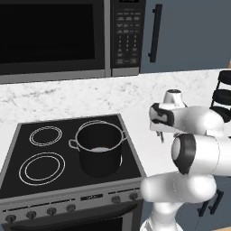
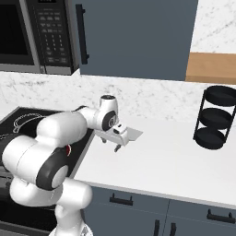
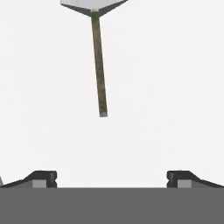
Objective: Put the sweet potato and onion in the pot. Retrieve the spatula and lightly stir the vegetables in the pot.
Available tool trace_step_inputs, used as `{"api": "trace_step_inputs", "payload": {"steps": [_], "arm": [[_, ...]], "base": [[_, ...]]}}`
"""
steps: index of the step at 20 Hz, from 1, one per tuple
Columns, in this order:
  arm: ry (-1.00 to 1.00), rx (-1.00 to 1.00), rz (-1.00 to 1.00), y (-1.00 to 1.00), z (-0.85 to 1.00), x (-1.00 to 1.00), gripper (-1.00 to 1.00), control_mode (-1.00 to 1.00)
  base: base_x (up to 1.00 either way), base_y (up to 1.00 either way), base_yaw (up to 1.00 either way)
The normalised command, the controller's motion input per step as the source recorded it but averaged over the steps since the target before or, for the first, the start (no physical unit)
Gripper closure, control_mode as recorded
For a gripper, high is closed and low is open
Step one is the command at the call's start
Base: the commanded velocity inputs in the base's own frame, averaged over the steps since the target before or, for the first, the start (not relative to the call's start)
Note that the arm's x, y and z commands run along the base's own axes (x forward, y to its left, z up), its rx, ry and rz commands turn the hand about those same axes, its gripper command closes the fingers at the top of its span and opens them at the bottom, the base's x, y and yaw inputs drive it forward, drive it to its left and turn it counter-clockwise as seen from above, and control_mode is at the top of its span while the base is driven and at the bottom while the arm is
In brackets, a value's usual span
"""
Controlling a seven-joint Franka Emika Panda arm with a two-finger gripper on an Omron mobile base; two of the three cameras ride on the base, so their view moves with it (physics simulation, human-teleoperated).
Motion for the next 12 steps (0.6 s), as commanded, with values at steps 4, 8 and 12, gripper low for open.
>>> {"api": "trace_step_inputs", "payload": {"steps": [4,8,12], "arm": [[0.04,0.00,0.00,-0.10,-0.30,0.37,-1.00,-1.00],[0.00,0.00,0.00,-0.09,-0.27,0.16,-1.00,-1.00],[0.00,0.00,0.00,-0.08,-0.22,0.25,-1.00,-1.00]], "base": [[0.00,0.00,0.00],[0.00,0.00,0.00],[0.00,0.00,0.00]]}}
